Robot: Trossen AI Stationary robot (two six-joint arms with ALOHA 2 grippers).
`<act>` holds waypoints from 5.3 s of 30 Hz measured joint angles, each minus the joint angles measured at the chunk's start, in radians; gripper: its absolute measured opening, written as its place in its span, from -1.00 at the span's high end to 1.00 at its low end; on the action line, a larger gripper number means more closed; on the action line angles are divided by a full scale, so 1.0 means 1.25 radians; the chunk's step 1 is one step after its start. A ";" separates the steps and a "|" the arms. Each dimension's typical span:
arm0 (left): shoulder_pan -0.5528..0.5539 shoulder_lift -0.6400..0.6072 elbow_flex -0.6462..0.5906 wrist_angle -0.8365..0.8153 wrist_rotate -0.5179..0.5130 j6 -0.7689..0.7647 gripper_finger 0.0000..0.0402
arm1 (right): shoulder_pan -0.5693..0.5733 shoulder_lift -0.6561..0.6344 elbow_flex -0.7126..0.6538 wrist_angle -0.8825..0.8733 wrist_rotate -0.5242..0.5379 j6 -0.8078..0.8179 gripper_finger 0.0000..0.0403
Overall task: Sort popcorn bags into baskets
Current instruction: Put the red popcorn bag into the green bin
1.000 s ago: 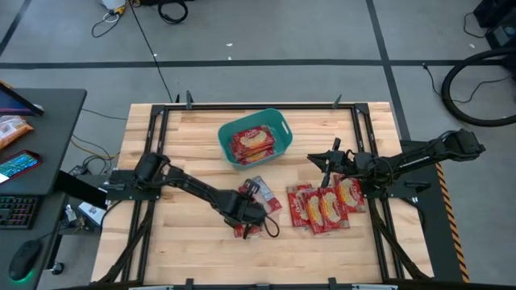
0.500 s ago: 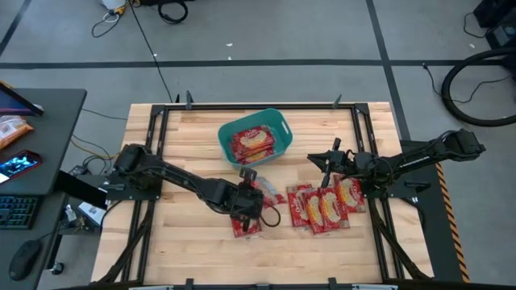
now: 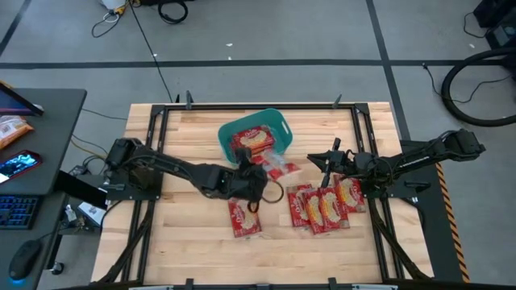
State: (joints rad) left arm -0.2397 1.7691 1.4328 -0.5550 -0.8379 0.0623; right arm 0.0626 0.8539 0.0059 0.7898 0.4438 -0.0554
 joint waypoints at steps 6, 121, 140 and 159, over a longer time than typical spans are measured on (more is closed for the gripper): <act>0.085 0.000 0.037 -0.106 0.010 -0.113 1.00 | 0.000 0.002 0.000 0.002 0.000 0.000 0.81; -0.188 0.069 -0.112 -0.114 0.187 0.247 0.90 | 0.000 0.003 0.000 0.001 0.000 0.000 0.81; -0.180 0.064 -0.067 -0.162 -0.154 0.149 0.90 | 0.000 0.003 0.000 0.002 0.000 0.000 0.81; 0.185 0.068 0.052 -0.240 0.148 -0.209 0.90 | 0.000 0.002 0.000 0.001 0.000 0.000 0.81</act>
State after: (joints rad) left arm -0.0085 1.8541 1.4979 -0.8554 -0.6533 -0.1987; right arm 0.0624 0.8570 0.0059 0.7914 0.4438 -0.0552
